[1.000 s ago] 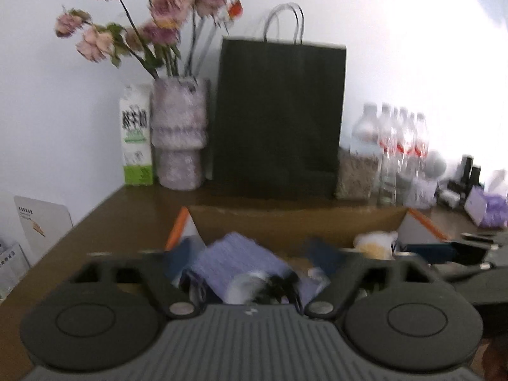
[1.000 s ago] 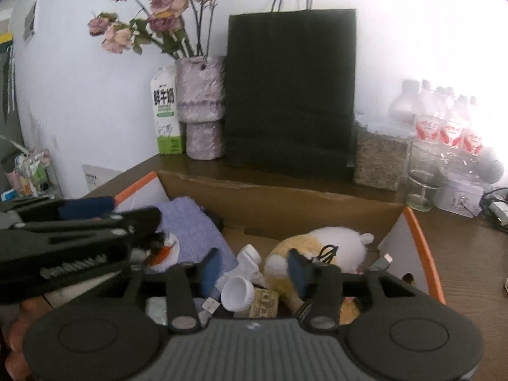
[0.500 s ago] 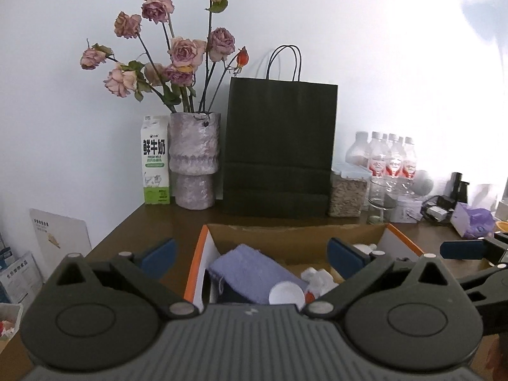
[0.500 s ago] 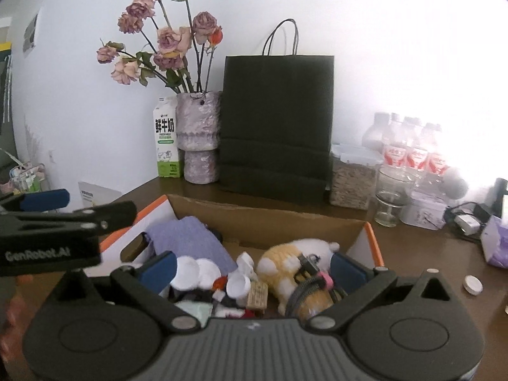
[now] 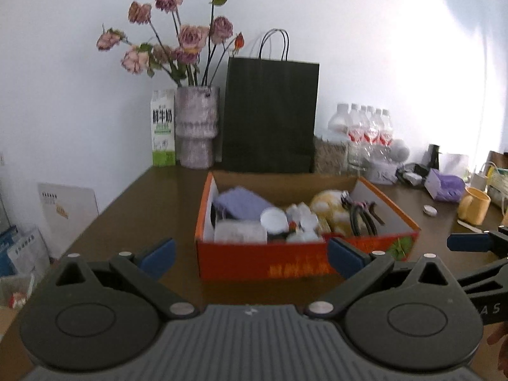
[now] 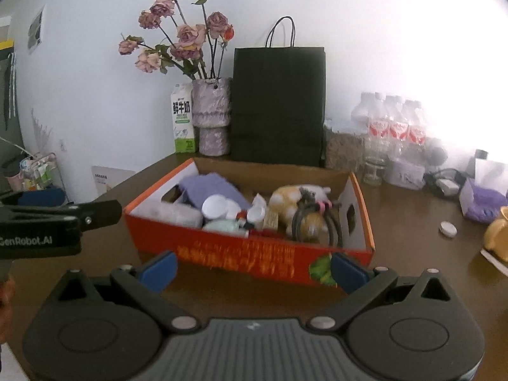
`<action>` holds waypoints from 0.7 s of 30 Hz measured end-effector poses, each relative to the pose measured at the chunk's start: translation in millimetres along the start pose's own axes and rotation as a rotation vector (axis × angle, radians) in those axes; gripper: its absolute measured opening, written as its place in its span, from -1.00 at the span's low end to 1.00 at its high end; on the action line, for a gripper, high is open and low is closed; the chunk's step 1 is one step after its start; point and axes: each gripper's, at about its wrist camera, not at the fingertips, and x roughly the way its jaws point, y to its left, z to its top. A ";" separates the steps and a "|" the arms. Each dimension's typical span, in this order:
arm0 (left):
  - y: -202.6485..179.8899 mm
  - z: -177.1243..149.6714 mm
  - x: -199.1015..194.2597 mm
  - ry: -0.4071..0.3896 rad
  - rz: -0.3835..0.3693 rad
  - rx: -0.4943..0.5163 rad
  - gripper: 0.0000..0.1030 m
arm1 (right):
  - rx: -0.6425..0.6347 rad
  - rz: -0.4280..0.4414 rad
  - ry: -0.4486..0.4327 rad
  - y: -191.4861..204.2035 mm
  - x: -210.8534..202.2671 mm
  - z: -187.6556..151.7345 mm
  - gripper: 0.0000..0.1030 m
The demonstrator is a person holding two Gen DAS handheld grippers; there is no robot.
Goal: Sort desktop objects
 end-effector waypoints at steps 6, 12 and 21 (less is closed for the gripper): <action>-4.7 -24.1 -14.4 0.058 -0.002 0.011 1.00 | 0.021 0.011 0.040 5.6 -22.1 -25.5 1.00; -8.5 -42.2 -31.2 0.074 -0.041 0.014 1.00 | 0.063 0.016 0.052 5.6 -39.3 -44.5 1.00; -13.7 -51.6 -38.9 0.100 -0.037 0.018 1.00 | 0.076 0.036 0.068 6.2 -49.6 -55.7 1.00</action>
